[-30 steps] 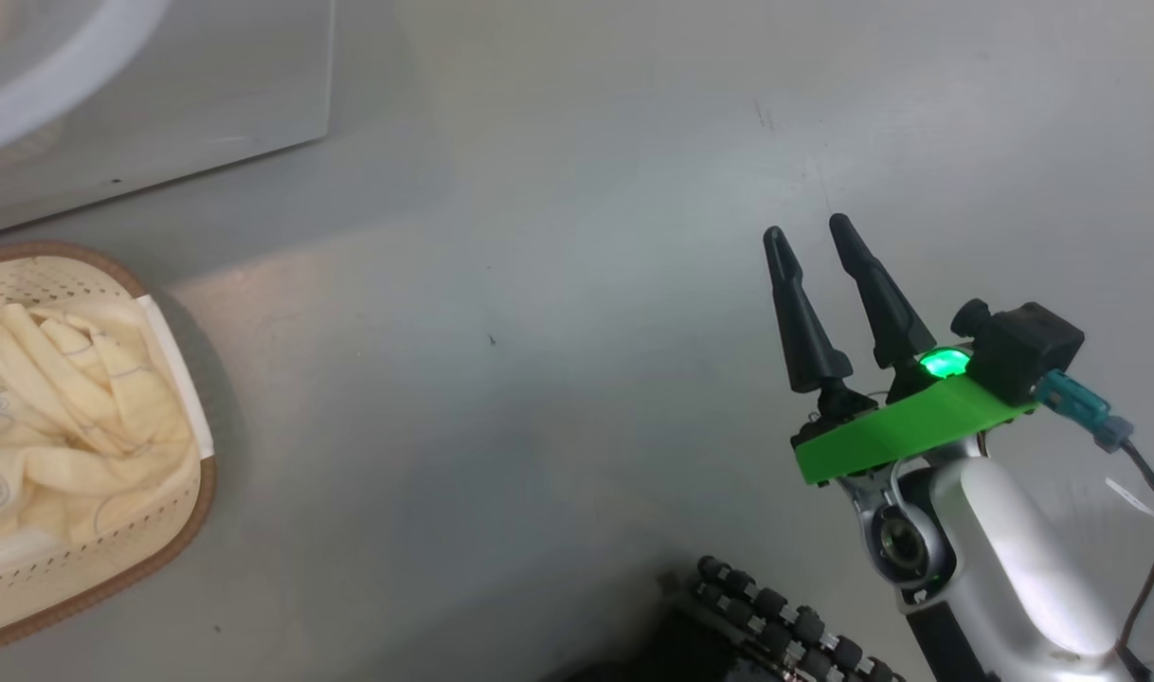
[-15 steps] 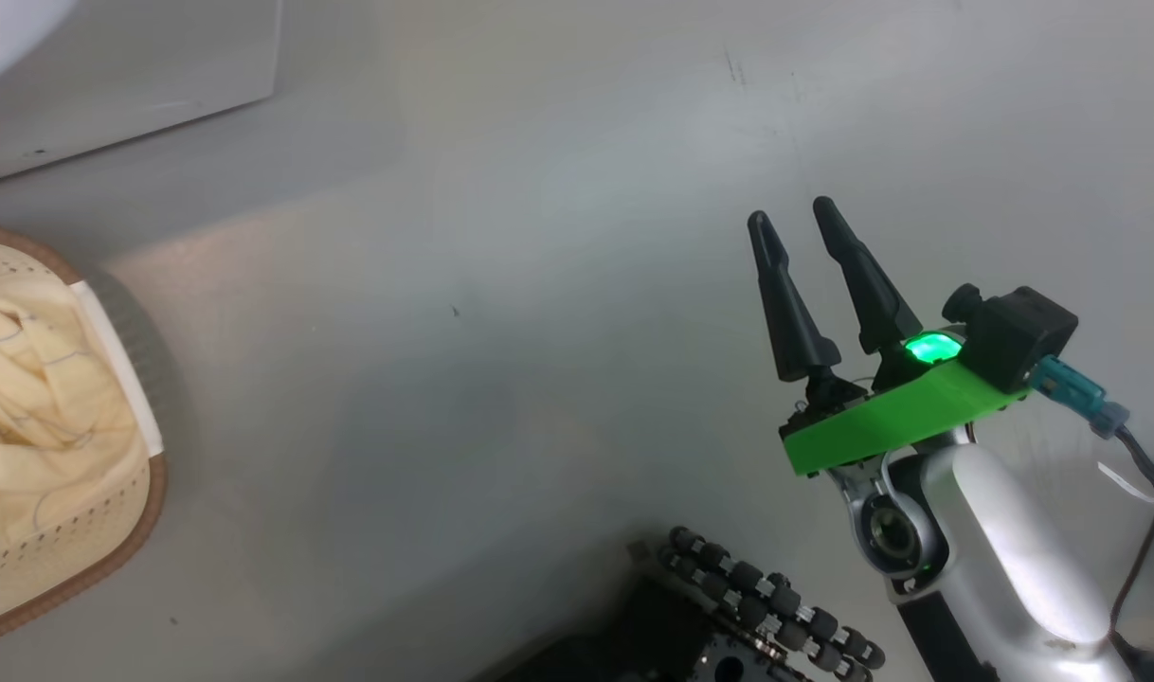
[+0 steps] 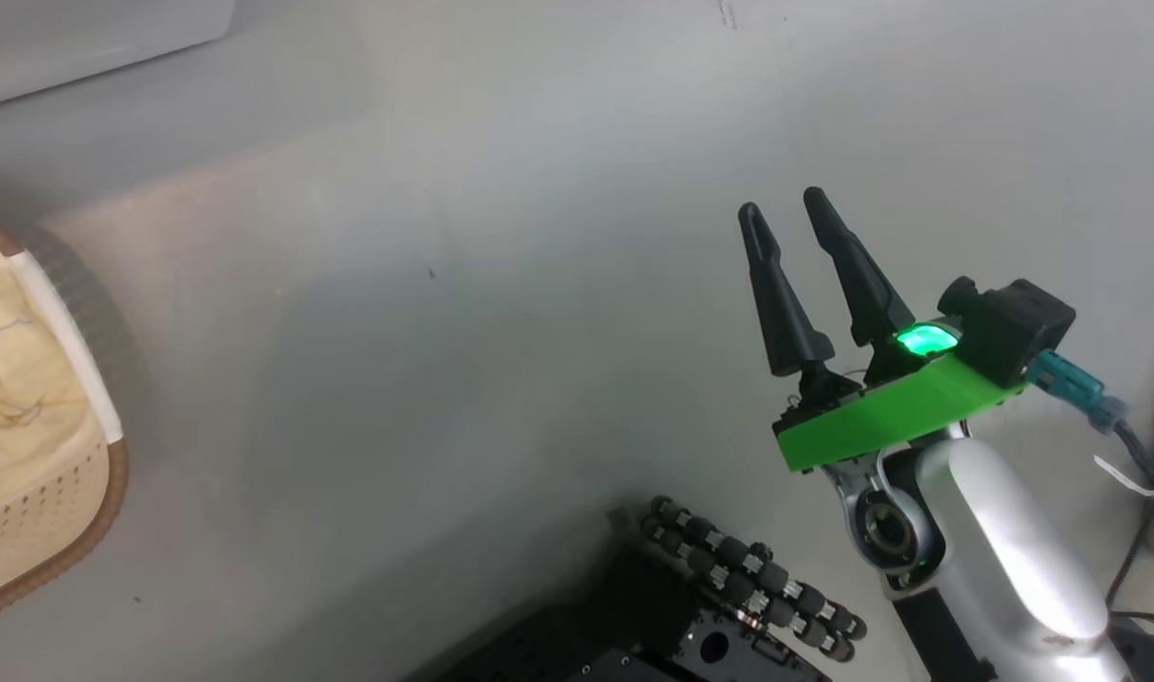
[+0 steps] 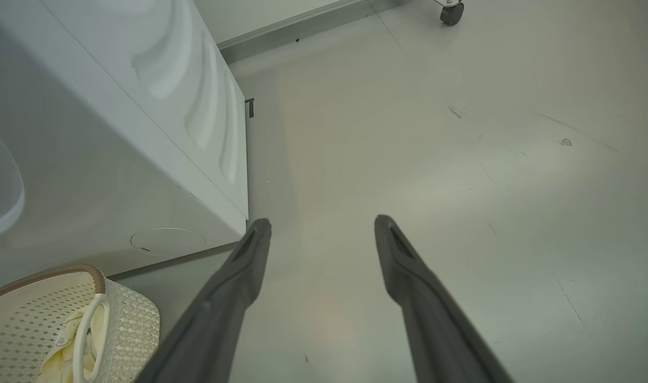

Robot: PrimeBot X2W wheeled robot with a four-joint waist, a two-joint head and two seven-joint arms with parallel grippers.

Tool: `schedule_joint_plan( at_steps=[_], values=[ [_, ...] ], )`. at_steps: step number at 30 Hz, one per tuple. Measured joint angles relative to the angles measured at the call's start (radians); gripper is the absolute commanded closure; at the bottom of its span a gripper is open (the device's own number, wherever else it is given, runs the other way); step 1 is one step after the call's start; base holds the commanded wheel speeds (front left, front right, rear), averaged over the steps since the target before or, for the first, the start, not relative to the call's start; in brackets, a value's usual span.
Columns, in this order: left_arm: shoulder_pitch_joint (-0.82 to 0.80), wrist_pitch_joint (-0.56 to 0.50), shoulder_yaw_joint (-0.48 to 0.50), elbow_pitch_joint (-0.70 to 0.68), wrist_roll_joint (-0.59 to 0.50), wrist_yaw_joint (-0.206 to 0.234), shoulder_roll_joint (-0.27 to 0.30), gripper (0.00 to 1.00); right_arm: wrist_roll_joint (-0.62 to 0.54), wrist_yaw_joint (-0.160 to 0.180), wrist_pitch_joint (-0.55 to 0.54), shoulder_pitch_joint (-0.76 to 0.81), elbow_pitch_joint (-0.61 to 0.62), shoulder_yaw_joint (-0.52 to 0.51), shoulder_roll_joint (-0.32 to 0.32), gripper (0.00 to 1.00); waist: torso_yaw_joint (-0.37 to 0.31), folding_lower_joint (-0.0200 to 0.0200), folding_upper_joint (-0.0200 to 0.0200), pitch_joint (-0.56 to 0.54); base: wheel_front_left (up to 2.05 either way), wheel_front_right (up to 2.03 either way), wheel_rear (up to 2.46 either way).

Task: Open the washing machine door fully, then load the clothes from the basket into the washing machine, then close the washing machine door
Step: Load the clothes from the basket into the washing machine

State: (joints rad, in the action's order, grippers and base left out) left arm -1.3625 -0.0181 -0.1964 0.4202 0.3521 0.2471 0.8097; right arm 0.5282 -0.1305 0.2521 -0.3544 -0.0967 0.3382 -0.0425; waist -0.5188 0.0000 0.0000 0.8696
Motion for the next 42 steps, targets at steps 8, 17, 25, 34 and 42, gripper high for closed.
schedule_joint_plan(
  at_steps=[8, 17, 25, 34, 42],
  values=[
    [-0.061, -0.205, -0.044, 0.128, 0.013, 0.0, -0.04, 1.0, 0.0, 0.0, 0.0, 0.0, 0.008, 0.001, 0.0, 0.0, 0.017, 0.0, 0.0, 0.012, 0.0, 0.0, 0.0],
    [-0.099, -0.444, -0.058, 0.113, 0.054, 0.001, -0.045, 0.63, 0.0, 0.0, 0.0, 0.0, 0.011, 0.002, 0.0, 0.0, 0.028, 0.0, 0.0, 0.021, 0.0, 0.0, 0.0],
    [-0.086, -0.486, -0.051, 0.029, 0.074, 0.002, -0.039, 0.0, 0.005, 0.0, 0.0, -0.01, 0.01, 0.008, 0.0, 0.0, 0.029, 0.0, 0.0, 0.028, 0.0, 0.0, 0.0],
    [0.041, -0.407, -0.017, -0.021, 0.116, 0.003, -0.039, 0.0, 0.009, 0.0, 0.0, -0.03, 0.004, -0.009, 0.0, 0.0, 0.048, 0.0, 0.0, 0.007, 0.0, 0.0, 0.0],
    [0.194, -0.201, 0.025, 0.007, 0.153, 0.003, -0.08, 0.0, -0.018, 0.0, 0.0, -0.029, -0.01, -0.032, 0.0, 0.0, 0.091, 0.0, 0.0, -0.06, 0.0, 0.0, 0.0]
  ],
)
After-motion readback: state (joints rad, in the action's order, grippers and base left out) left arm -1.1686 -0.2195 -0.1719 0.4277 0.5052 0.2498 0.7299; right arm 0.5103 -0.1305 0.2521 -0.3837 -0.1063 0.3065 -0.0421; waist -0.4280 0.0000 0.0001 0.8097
